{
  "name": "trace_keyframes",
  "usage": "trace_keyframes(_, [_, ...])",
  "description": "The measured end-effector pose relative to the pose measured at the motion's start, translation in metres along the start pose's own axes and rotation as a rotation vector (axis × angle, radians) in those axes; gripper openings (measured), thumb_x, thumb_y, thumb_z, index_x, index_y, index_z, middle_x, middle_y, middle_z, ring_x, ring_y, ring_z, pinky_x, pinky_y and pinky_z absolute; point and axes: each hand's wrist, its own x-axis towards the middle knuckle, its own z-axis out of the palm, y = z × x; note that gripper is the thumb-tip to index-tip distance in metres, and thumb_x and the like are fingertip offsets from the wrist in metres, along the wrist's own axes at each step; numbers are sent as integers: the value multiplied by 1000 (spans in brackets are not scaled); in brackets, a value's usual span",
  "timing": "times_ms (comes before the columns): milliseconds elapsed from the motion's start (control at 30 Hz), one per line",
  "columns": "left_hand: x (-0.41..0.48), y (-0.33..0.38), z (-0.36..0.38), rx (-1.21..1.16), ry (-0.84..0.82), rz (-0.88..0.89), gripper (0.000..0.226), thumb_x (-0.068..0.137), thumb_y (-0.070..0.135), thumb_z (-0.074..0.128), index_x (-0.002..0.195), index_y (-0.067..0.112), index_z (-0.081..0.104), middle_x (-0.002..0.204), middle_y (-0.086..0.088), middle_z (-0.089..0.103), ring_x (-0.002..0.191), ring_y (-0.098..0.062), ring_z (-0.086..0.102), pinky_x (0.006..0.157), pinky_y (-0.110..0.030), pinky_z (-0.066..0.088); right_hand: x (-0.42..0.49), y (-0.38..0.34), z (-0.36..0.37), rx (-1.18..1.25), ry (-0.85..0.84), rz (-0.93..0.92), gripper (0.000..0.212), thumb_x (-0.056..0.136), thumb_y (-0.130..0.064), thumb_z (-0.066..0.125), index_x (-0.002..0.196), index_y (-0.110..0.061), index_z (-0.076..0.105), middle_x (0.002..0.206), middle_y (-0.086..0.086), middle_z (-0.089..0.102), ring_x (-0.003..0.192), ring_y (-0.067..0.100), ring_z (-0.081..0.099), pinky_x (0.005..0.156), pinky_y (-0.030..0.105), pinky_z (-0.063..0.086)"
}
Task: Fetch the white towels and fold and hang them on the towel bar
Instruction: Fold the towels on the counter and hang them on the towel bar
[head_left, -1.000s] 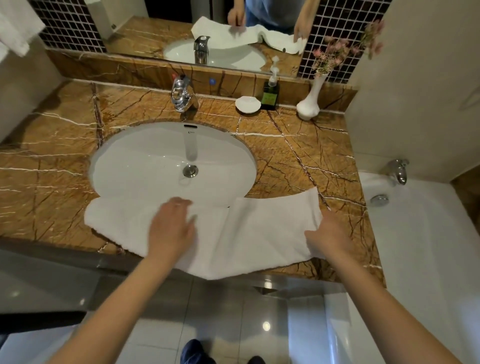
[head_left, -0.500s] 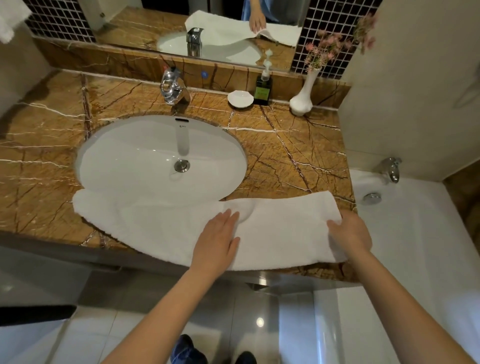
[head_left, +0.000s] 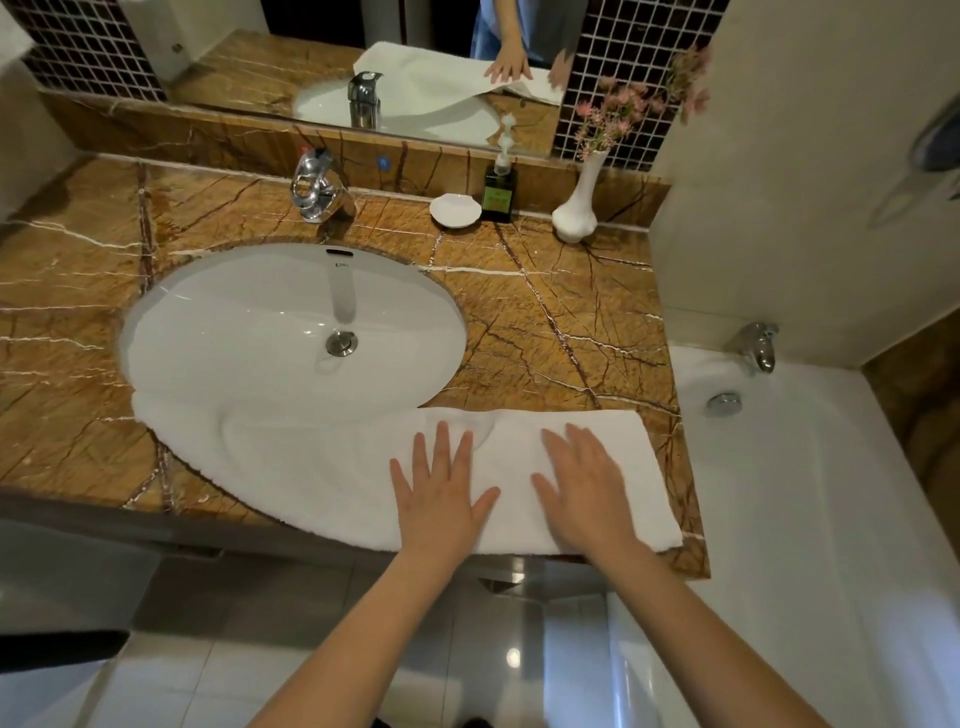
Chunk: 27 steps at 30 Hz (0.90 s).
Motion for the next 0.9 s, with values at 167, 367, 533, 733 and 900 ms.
trace_keyframes(167, [11,14,-18,27,127,-17,54,94,47,40,142,23,34,153,-7,24,139,-32,24,114,-50,13,10,10,4,95,124,-49,40,100,-26,36,139,-23,46,144,4,45,132,24,40,107,43,35])
trace_keyframes(367, [49,28,-34,-70,230,267,49,82,12,60,129,17,50,132,-2,52,118,-26,45,88,-34,42,50,66,-32,93,195,74,46,87,7,46,123,-18,59,120,4,61,108,22,56,84,37,51])
trace_keyframes(533, [76,36,-48,-35,162,175,24,86,19,54,109,18,62,109,-3,65,108,-27,53,81,-33,40,72,92,-50,-63,-8,65,33,90,-10,56,121,-21,61,120,4,58,108,25,57,86,36,47])
trace_keyframes(733, [86,26,-44,-85,136,109,18,86,27,58,98,13,61,100,-9,65,97,-29,59,71,-32,43,78,94,-58,-165,5,-43,14,85,-14,65,97,-19,60,101,2,57,88,23,59,65,27,42])
trace_keyframes(900, [89,26,-38,-98,176,80,19,90,28,54,98,13,60,101,-9,66,96,-31,61,71,-34,44,86,94,-61,-153,-129,4,8,91,-19,60,99,-18,61,101,2,60,87,19,57,66,27,44])
